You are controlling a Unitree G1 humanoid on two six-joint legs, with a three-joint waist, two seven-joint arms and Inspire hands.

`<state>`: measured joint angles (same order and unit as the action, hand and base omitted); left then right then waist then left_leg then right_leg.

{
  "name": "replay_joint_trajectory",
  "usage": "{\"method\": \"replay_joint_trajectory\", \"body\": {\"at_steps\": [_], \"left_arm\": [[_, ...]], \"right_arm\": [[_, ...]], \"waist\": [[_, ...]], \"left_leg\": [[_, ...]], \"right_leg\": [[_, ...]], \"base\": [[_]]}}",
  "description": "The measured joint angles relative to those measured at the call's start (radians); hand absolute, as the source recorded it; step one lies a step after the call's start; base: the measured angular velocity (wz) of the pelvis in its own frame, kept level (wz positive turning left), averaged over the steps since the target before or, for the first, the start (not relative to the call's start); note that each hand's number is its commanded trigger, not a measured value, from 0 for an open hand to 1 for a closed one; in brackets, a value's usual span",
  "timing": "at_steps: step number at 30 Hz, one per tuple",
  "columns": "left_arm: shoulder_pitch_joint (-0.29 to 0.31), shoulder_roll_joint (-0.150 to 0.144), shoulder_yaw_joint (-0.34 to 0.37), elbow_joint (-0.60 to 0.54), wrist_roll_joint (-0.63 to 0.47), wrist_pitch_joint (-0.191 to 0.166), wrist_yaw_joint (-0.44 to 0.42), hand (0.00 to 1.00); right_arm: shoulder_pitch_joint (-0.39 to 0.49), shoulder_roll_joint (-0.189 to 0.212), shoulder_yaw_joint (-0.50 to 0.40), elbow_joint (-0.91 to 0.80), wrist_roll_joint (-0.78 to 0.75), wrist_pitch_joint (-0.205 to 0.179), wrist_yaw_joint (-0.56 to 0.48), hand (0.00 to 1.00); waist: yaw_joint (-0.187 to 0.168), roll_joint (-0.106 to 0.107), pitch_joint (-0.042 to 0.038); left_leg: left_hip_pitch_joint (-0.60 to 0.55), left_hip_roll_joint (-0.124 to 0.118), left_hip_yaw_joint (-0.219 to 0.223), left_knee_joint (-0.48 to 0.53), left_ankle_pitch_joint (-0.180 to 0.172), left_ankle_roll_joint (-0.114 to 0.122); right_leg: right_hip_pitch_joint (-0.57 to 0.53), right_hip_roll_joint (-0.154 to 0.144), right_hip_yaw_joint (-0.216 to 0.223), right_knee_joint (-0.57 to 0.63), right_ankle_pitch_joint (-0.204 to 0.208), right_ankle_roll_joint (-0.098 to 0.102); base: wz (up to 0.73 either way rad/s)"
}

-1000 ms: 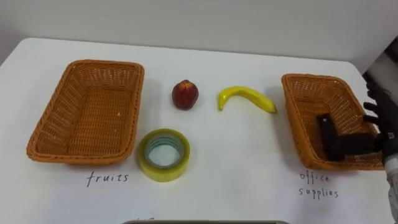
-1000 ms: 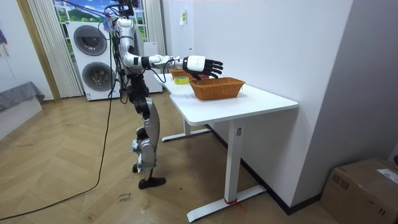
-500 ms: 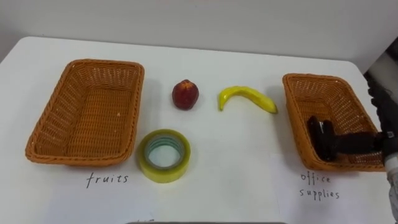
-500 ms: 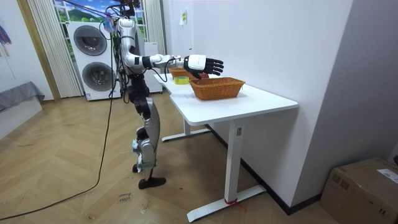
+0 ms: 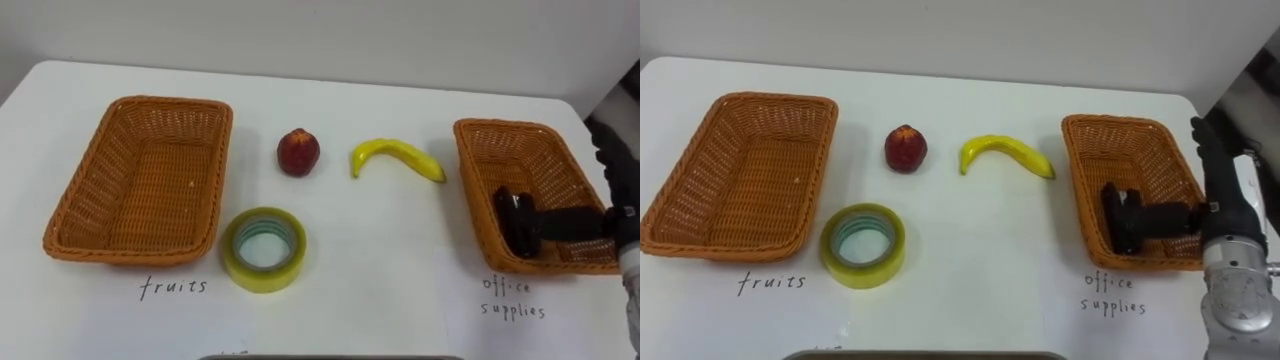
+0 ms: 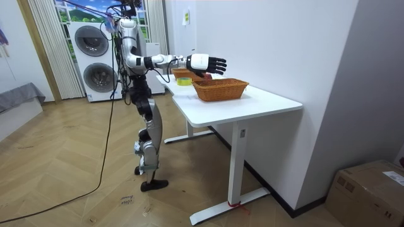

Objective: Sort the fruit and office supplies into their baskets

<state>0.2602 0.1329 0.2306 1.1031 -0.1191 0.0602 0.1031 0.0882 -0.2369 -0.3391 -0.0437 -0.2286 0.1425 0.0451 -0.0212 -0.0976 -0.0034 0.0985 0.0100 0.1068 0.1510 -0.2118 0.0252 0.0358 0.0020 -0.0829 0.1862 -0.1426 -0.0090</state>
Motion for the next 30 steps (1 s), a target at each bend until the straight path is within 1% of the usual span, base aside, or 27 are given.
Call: {"method": "replay_joint_trajectory", "body": {"at_steps": [6, 9, 11, 15, 21, 23, 26, 28, 30], "left_arm": [[0.004, 0.0, -0.002, 0.0, 0.003, -0.003, 0.003, 0.0], [0.007, 0.0, -0.002, 0.0, 0.004, -0.003, 0.004, 0.0], [0.007, 0.0, -0.003, 0.0, 0.004, -0.003, 0.004, 0.0], [0.005, 0.0, -0.003, 0.001, 0.004, -0.003, 0.004, 0.0], [0.001, 0.001, -0.003, 0.036, 0.005, -0.005, 0.019, 0.0], [0.003, 0.002, -0.006, 0.037, 0.005, -0.005, 0.021, 0.0], [-0.006, 0.001, -0.018, 0.038, 0.005, -0.004, 0.021, 0.0], [-0.018, 0.0, -0.045, 0.037, 0.004, -0.004, 0.02, 0.0], [-0.029, 0.0, -0.059, 0.037, 0.003, -0.005, 0.02, 0.0]], "right_arm": [[-0.013, 0.0, 0.022, -0.075, 0.023, -0.001, -0.023, 0.0], [-0.013, 0.0, 0.044, -0.129, 0.022, -0.002, -0.034, 0.0], [-0.014, 0.0, 0.045, -0.136, 0.024, -0.012, -0.035, 0.0], [-0.013, 0.002, 0.05, -0.159, 0.031, -0.012, -0.037, 0.0], [-0.02, 0.001, 0.088, -0.197, 0.041, -0.019, -0.03, 0.0], [-0.021, 0.001, 0.098, -0.203, 0.072, -0.019, -0.03, 0.0], [-0.037, 0.002, 0.127, -0.204, 0.13, -0.019, -0.024, 0.0], [-0.049, 0.002, 0.154, -0.204, 0.164, -0.019, -0.02, 0.0], [-0.067, 0.002, 0.183, -0.204, 0.183, -0.019, -0.017, 0.0]], "waist": [[0.006, 0.004, 0.0035], [0.007, 0.003, 0.0032], [0.013, 0.002, 0.0028], [0.029, 0.001, 0.0033], [0.029, 0.003, 0.0022], [0.034, 0.004, 0.0023], [0.036, 0.01, 0.0013], [0.049, 0.019, -0.0012], [0.055, 0.023, 0.0008]], "left_leg": [[0.0, 0.0, 0.002, -0.001, 0.0, 0.0], [0.0, 0.001, 0.002, -0.001, 0.0, 0.0], [0.0, 0.0, 0.002, -0.001, 0.0, 0.0], [-0.002, 0.0, -0.002, -0.002, 0.0, 0.0], [-0.003, -0.001, -0.003, 0.0, 0.0, 0.0], [-0.002, 0.0, -0.003, 0.0, 0.0, 0.0], [-0.002, 0.0, -0.003, 0.001, 0.0, 0.0], [0.0, 0.001, -0.004, 0.001, 0.0, 0.0], [-0.001, 0.002, -0.007, 0.002, 0.0, 0.0]], "right_leg": [[-0.001, 0.0, 0.0, -0.001, 0.0, 0.0], [-0.001, 0.0, -0.001, -0.001, 0.0, 0.0], [-0.001, 0.0, -0.001, -0.001, 0.0, 0.0], [-0.002, 0.0, 0.0, -0.001, 0.0, 0.0], [0.001, 0.0, -0.001, -0.001, 0.0, 0.0], [0.002, 0.0, 0.0, -0.001, 0.0, 0.0], [0.002, 0.0, -0.001, -0.001, 0.001, -0.001], [0.003, 0.0, -0.003, 0.0, 0.001, -0.001], [0.003, 0.0, -0.006, 0.001, 0.001, -0.002]], "base": [[0.0], [0.0], [0.0], [0.0], [0.0], [0.0], [0.0], [0.0], [0.0]]}}
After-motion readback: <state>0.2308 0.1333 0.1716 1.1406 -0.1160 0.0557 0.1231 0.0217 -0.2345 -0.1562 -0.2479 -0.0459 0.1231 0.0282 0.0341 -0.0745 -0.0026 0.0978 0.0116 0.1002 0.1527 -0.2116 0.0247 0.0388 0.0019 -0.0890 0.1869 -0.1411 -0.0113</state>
